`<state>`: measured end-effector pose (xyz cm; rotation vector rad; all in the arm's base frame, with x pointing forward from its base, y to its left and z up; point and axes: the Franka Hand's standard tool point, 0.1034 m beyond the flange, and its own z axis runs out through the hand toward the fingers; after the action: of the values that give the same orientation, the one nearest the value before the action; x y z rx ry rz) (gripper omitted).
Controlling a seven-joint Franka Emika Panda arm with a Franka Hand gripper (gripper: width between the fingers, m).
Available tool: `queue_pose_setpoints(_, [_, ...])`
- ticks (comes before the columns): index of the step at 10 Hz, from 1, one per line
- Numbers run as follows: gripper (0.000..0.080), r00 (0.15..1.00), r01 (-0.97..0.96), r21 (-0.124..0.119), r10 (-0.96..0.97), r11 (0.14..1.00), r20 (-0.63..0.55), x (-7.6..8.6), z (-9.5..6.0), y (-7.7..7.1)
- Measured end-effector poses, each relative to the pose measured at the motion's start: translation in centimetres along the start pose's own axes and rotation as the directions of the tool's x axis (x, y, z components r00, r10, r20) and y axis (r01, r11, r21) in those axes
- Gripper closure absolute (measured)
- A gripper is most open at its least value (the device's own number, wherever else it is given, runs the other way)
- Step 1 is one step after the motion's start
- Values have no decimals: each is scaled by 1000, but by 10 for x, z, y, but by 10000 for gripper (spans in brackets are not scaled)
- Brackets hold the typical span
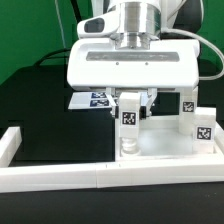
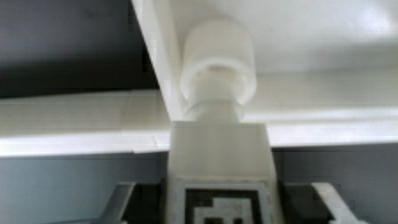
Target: Assemble square table
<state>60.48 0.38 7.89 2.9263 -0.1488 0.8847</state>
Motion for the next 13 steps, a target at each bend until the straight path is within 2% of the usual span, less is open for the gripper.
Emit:
queue_pose_setpoints(3, [512,1000,11,-3,-11,1000,9,-7,5,-1])
queue_pose_setpoints(9, [512,1000,28,1,-28,1000,11,-7,6,-4])
queue_pose_setpoints(10, [304,999,31,1,-31,1000,11,-7,6,-4])
queue_pose_setpoints(11, [304,999,33,1,-33,999,11,-7,6,-4])
queue_pose_setpoints(12, [179,999,36,1,-36,999,11,-7,6,-4])
queue_pose_setpoints(13, [156,999,39,1,-39,999,11,-7,6,-4])
